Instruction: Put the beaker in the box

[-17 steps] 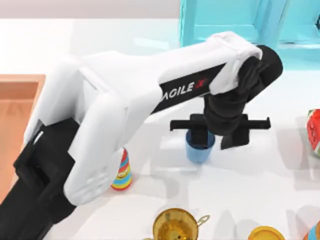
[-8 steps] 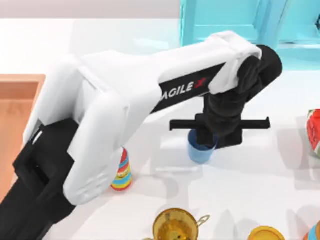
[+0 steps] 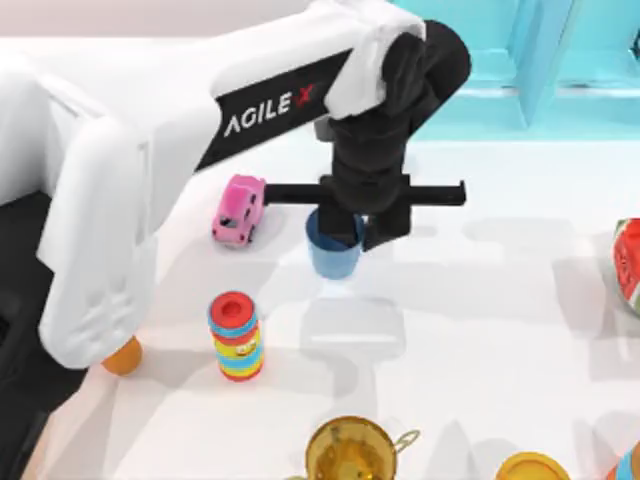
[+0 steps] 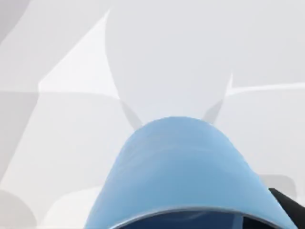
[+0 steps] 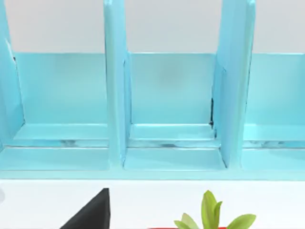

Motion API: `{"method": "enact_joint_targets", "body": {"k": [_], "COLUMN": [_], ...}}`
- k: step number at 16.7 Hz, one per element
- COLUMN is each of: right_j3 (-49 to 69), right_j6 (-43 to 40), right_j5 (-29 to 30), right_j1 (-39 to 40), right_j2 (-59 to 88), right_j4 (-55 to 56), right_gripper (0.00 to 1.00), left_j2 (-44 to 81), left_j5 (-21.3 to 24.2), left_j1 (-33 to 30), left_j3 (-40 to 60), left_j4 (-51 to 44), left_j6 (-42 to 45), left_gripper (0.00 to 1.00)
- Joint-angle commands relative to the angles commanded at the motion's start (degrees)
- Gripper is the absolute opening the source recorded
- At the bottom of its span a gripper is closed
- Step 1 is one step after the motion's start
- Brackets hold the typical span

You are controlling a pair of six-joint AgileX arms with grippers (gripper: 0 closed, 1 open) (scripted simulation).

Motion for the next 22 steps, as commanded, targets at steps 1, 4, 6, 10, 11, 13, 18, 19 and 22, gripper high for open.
{"method": "enact_joint_targets", "body": {"k": [1,4,6,10,11,13,18,19,22], "right_j3": [0.0,0.0,0.0,0.0,0.0,0.0,0.0,0.0,0.0], "right_j6": [0.0,0.0,0.0,0.0,0.0,0.0,0.0,0.0,0.0], "right_j5": [0.0,0.0,0.0,0.0,0.0,0.0,0.0,0.0,0.0], "right_j1": [0.0,0.0,0.0,0.0,0.0,0.0,0.0,0.0,0.0], "right_j2": [0.0,0.0,0.0,0.0,0.0,0.0,0.0,0.0,0.0], "right_j4": [0.0,0.0,0.0,0.0,0.0,0.0,0.0,0.0,0.0], "right_gripper": [1.00,1.00,1.00,1.00,1.00,1.00,1.00,1.00,1.00], "left_j2": [-2.6,-11.9,-18.5,-30.7,-33.0,-36.5,-37.9,-37.6,-37.4], "left_j5": [0.3,1.1,1.8,3.1,3.3,3.7,3.8,3.6,3.7], "left_j1": [3.5,17.2,27.5,44.4,47.2,51.1,52.5,52.3,52.7], "left_j3": [-2.0,-9.0,-14.2,-24.4,-26.5,-29.6,-30.8,-30.6,-32.8], "left_j4": [-0.6,-2.3,-3.5,-5.9,-6.4,-7.2,-7.5,-7.4,-5.1], "left_j6": [3.5,16.7,26.7,43.4,46.2,50.0,51.3,51.4,51.7], "left_gripper": [0.00,0.00,0.00,0.00,0.00,0.00,0.00,0.00,0.00]}}
